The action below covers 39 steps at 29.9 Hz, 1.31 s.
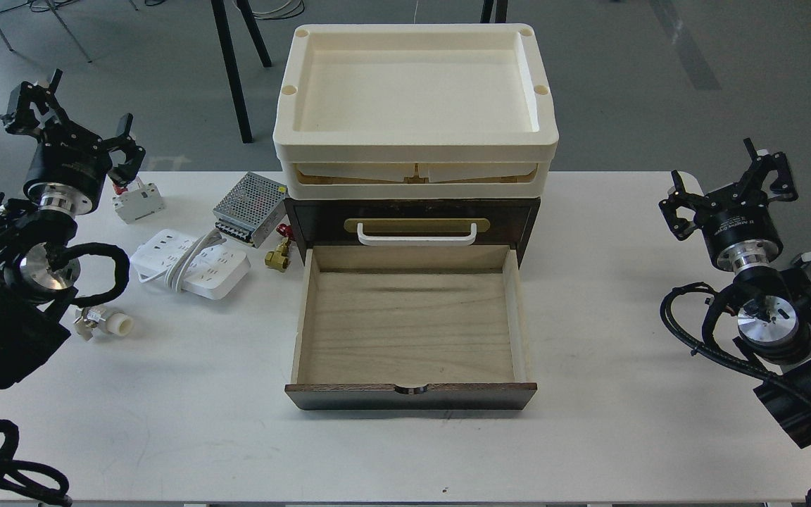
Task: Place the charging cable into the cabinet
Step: 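Move the left gripper toward the white power strip with cable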
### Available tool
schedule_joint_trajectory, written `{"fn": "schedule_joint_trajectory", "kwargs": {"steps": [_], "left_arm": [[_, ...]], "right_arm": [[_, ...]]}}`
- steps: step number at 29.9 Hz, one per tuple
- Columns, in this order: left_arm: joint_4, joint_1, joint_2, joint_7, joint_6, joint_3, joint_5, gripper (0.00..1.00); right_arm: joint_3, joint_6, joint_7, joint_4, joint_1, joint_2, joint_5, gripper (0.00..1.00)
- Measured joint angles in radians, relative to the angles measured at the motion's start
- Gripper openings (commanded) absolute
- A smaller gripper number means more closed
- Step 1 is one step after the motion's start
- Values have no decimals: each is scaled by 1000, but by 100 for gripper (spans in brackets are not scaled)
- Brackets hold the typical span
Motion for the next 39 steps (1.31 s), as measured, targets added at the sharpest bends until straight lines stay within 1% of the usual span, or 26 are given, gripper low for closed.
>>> {"fn": "schedule_joint_trajectory", "kwargs": {"steps": [11,16,19,23,26,29,34,36,39], "left_arm": [[2,-8,11,4,0,2,1,100],[-1,-42,83,18,0,6,22,100],[-3,-99,131,32,0,8,127,100],[-19,-177,205,28,0,8,403,99],[-97,-200,274,-4,0,7,632,99],[-246,-206,365,-32,-1,6,855,99],[-516,-200,479,-37,0,6,1270,99],[-568,-195,493,-38,0,7,1449,99],[-603,-176,497,-46,13,9,1680,99]], "right_arm": [[-8,0,0,0,0,-1,-1,100],[-8,0,0,0,0,-2,-2,100],[-9,-1,0,0,0,-2,-2,100],[-9,-1,0,2,0,-1,-2,100],[-10,-1,0,2,0,-1,-3,100],[-11,-1,0,2,0,-1,-4,100],[-11,-1,0,2,0,-1,-5,100],[-11,-1,0,2,0,-1,-6,100],[-11,-1,0,2,0,-1,-6,100]]}}
